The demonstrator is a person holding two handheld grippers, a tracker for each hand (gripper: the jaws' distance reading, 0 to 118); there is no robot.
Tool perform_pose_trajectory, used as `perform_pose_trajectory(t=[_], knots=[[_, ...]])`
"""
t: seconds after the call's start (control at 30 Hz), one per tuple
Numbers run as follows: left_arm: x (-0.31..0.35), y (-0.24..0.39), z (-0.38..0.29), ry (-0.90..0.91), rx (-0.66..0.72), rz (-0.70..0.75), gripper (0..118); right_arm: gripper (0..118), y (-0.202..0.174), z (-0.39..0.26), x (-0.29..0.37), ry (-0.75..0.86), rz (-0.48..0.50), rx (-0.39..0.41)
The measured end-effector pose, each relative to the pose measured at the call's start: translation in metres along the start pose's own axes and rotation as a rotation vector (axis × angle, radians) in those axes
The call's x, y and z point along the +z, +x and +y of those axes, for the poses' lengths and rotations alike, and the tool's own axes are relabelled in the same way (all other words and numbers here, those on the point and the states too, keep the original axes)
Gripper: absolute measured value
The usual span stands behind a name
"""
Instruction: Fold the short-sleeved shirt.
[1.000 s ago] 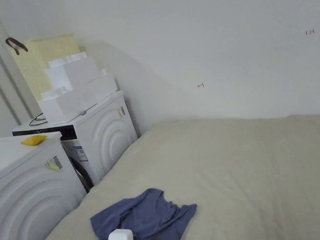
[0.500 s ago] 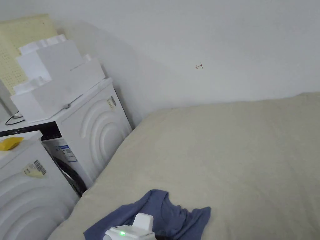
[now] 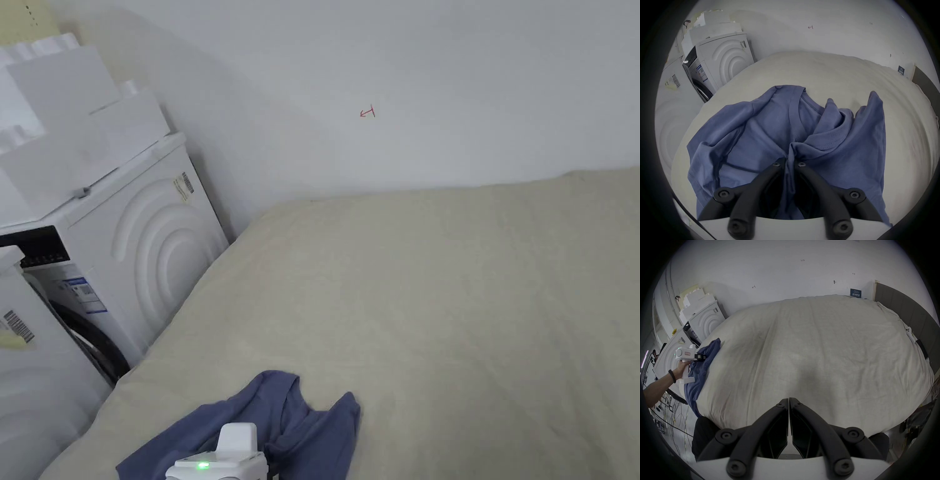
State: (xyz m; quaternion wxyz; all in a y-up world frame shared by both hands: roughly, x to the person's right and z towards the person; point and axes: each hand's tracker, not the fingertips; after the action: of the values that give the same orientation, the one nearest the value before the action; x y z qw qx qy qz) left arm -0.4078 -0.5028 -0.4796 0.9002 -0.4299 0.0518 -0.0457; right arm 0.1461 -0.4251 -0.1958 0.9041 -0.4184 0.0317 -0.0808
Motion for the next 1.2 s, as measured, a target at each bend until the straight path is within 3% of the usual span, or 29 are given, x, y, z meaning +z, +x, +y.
perform_pose_trajectory(t=[0.23,0.5,0.63,0.7,0.83,0.93,1.2], knots=[[0.063,-0.035,0.029,0.165,0.208,-0.115,2,1,0.009,-0.008,0.012,0.012,0.029,0.016],[0.204,-0.043,0.092,0.432,0.193,-0.14,1,1,0.026,-0.021,0.037,0.091,0.08,-0.063],[0.266,-0.028,0.135,0.579,0.127,-0.157,1,1,0.035,-0.023,0.048,0.133,0.087,-0.093],[0.285,-0.004,0.158,0.612,0.017,-0.17,1,1,0.041,-0.026,0.055,0.162,0.096,-0.117],[0.281,0.076,0.166,0.608,-0.18,-0.275,1,1,0.056,-0.035,0.065,0.179,0.091,-0.151],[0.246,0.171,0.145,0.526,-0.302,-0.384,1,1,0.07,-0.045,0.07,0.176,0.075,-0.175],[0.167,0.493,0.011,0.259,-0.541,-0.813,1,1,0.134,-0.074,0.101,0.206,-0.072,-0.318]])
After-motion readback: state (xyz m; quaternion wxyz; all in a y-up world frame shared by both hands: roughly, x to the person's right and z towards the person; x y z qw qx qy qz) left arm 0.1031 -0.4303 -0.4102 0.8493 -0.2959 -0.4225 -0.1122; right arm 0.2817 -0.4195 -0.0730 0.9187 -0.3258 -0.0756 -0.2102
